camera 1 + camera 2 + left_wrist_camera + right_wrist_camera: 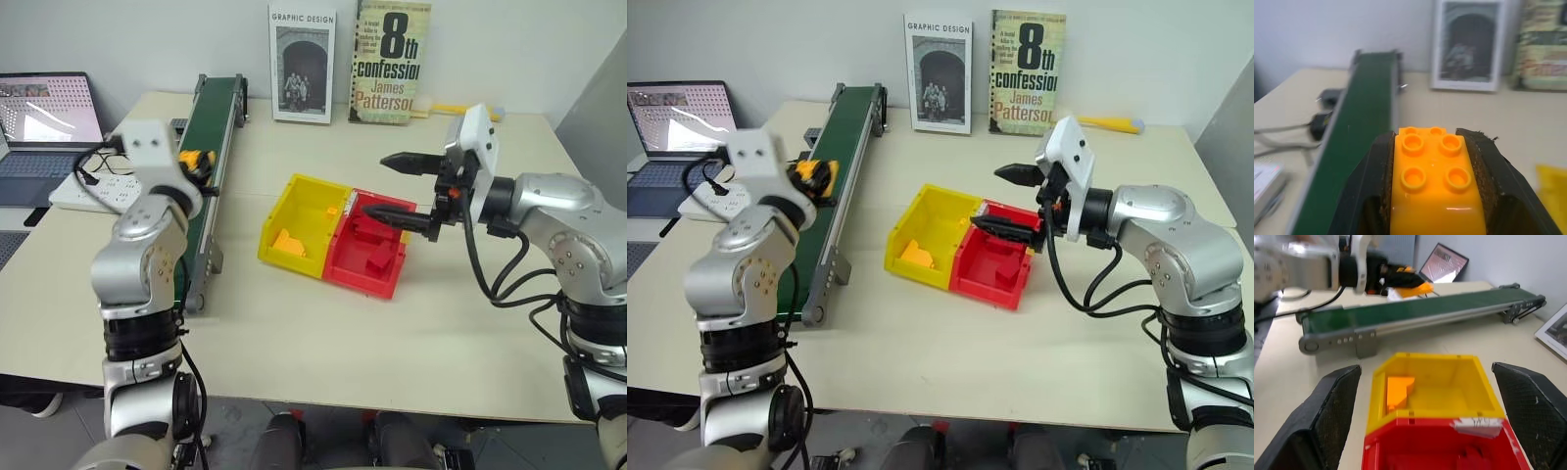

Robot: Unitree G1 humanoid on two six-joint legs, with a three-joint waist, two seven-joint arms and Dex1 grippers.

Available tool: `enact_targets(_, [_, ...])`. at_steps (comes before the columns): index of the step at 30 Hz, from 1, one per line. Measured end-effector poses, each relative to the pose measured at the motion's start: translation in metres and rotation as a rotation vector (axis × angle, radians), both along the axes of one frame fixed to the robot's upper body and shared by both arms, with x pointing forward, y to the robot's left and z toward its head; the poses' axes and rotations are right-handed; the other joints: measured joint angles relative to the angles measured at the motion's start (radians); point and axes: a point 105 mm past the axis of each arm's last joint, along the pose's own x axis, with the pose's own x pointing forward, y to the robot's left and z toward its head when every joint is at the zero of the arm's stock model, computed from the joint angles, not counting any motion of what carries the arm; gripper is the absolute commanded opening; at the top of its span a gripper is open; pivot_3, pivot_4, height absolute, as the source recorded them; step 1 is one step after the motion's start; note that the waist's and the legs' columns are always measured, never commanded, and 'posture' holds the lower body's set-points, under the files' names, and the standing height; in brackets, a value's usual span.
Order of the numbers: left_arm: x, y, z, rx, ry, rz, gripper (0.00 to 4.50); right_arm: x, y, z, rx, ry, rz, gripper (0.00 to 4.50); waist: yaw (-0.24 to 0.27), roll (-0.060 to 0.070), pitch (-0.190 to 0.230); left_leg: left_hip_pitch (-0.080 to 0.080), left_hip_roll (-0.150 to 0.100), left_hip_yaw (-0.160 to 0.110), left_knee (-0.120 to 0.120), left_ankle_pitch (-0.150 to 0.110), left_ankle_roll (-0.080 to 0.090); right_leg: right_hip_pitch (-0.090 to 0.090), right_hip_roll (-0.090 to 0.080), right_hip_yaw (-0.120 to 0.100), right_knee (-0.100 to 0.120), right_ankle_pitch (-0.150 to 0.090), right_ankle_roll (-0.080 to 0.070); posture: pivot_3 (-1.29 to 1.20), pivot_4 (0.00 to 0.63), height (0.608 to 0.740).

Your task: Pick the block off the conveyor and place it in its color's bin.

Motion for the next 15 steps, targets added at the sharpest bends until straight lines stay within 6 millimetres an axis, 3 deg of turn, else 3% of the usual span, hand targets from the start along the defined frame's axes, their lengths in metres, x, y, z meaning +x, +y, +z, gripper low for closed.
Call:
enact_targets(1, [0.002, -0.024, -0.001, 0.042, 0.019, -0.126, 1.53, -0.002, 0.001, 0.001, -0.007, -0.015, -0.015, 4.50, 0.000, 0.000, 0.000, 0.000, 0.000, 0.000, 0.000, 0.000, 0.000, 0.000, 0.000, 0.000, 0.000, 0.000, 0.000, 0.00, 0.150, 0.740])
enact_targets(4, [0.001, -0.061, -0.024, 0.091, 0.119, -0.329, 1.53, -0.009, 0.001, -0.003, -0.039, -0.031, -0.046, 4.50, -0.002, 0.000, 0.000, 0.000, 0.000, 0.000, -0.001, 0.000, 0.000, 0.000, 0.000, 0.000, -0.001, 0.000, 0.000, 0.00, 0.150, 0.740])
enact_targets(9, [0.007, -0.070, -0.054, 0.137, 0.225, -0.383, 1.53, -0.015, -0.003, -0.014, -0.061, -0.007, -0.113, 4.50, -0.006, 0.000, 0.000, 0.000, 0.001, 0.000, -0.001, 0.000, 0.000, -0.001, 0.001, 0.000, -0.002, 0.000, 0.000, 0.00, 0.150, 0.740])
enact_targets(11, [0.010, -0.070, -0.061, 0.156, 0.241, -0.378, 2.23, -0.019, -0.003, -0.014, -0.054, -0.006, -0.123, 4.50, -0.005, 0.000, 0.000, 0.000, 0.001, 0.000, -0.001, 0.000, 0.000, 0.000, 0.000, 0.000, -0.002, 0.000, 0.000, 0.00, 0.150, 0.740])
enact_targets(15, [0.010, -0.077, -0.068, 0.149, 0.249, -0.425, 3.08, -0.020, -0.008, -0.016, -0.040, 0.002, -0.169, 4.50, -0.002, 0.000, 0.000, -0.001, 0.000, 0.000, -0.001, 0.000, 0.000, 0.000, 0.000, 0.000, -0.002, 0.000, 0.000, 0.00, 0.150, 0.740])
